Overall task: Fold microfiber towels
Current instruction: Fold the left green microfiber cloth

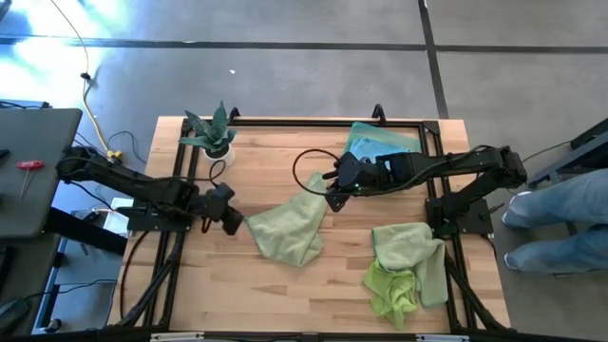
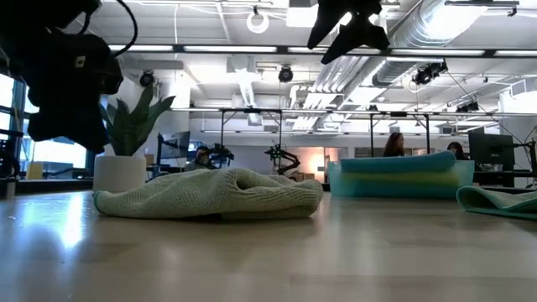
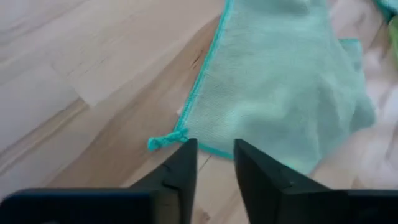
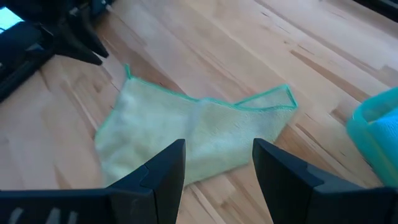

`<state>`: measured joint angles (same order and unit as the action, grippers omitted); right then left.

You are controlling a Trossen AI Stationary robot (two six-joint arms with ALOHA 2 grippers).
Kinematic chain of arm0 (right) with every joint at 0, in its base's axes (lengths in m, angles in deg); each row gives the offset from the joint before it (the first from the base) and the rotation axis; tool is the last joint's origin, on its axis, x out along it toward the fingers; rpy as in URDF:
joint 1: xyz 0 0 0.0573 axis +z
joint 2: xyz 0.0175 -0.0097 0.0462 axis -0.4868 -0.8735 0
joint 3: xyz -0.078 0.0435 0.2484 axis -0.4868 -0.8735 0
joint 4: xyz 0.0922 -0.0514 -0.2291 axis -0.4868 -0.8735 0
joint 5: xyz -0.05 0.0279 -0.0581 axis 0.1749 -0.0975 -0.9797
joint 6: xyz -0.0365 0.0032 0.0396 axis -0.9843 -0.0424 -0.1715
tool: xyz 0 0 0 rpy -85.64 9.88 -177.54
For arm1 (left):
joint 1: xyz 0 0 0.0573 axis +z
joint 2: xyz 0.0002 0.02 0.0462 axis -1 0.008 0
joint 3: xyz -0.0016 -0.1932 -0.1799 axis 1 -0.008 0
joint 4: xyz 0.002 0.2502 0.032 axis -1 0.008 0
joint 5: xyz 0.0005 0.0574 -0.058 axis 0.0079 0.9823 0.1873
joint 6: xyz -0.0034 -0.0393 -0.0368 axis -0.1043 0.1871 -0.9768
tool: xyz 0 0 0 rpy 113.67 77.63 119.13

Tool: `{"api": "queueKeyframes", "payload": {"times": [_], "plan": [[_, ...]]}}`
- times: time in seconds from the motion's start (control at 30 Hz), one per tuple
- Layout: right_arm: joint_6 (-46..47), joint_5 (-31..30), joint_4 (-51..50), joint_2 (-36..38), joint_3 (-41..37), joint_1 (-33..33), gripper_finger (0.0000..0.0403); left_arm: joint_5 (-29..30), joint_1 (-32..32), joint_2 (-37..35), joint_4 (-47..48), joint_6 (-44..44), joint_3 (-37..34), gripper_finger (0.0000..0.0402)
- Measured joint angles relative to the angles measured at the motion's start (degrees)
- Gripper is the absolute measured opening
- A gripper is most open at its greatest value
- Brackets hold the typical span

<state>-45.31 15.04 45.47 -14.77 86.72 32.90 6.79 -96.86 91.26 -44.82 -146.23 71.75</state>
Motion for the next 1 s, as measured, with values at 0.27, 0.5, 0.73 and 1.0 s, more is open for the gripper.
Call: {"api": "queueKeyframes", "payload": {"times": [0.27,0.5,0.73,1.0], "plan": [[0.0,0.1,0.4,0.0,0.0,0.0,0.0179,-0.1,1.8,2.1,0.2,-10.1,0.0,0.0230],[0.0,0.1,0.4,0.0,0.0,0.0,0.0179,-1.5,1.8,11.4,-7.4,-14.4,0.0,0.0270],[0.0,0.1,0.5,0.0,0.0,0.0,0.0179,-4.0,1.8,19.1,-12.6,-17.0,0.0,0.0269],[0.0,0.1,0.5,0.0,0.0,0.0,0.0179,-4.2,0.5,20.1,-12.6,-20.3,0.0,0.0269]]}}
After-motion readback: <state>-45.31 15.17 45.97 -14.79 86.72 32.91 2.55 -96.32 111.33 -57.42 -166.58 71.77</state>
